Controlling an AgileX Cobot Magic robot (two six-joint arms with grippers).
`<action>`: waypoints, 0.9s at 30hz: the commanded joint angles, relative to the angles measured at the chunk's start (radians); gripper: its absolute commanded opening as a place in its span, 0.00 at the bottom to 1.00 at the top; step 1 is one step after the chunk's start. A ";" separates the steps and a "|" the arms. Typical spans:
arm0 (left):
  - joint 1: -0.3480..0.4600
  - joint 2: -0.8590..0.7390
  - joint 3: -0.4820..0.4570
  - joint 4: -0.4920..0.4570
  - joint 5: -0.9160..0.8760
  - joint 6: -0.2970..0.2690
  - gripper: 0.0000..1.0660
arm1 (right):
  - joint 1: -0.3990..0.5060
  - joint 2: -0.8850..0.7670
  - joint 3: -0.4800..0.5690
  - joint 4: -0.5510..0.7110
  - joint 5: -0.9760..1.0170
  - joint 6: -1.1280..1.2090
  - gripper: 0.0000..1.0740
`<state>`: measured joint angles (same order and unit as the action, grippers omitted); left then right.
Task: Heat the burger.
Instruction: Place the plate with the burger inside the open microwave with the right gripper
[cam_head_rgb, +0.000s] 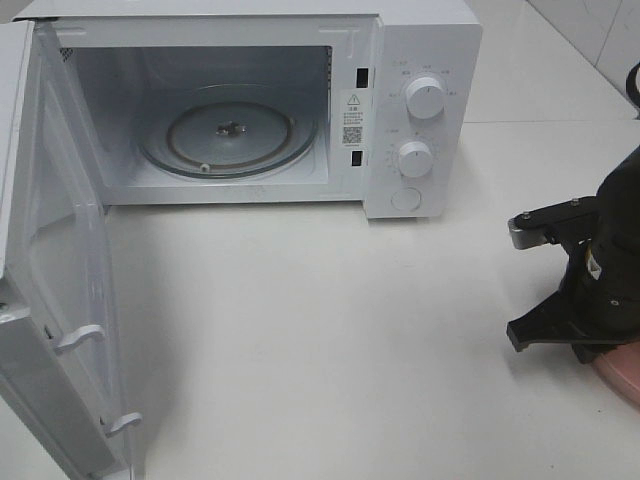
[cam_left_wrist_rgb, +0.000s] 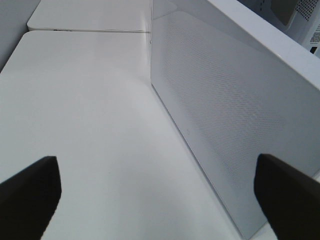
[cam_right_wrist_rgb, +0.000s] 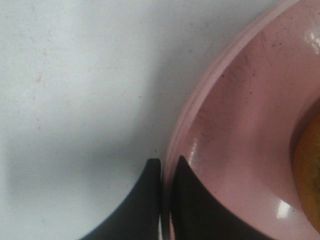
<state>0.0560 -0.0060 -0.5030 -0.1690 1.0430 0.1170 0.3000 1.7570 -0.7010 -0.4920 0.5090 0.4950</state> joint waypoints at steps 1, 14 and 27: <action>-0.007 -0.018 0.003 -0.005 -0.007 0.002 0.92 | 0.024 -0.003 0.004 -0.059 0.038 0.073 0.00; -0.007 -0.018 0.003 -0.005 -0.007 0.002 0.92 | 0.164 -0.032 0.004 -0.239 0.207 0.248 0.00; -0.007 -0.018 0.003 -0.005 -0.007 0.002 0.92 | 0.320 -0.032 0.004 -0.255 0.336 0.257 0.00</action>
<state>0.0560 -0.0060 -0.5030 -0.1690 1.0430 0.1170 0.6020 1.7390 -0.6980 -0.7010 0.7760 0.7460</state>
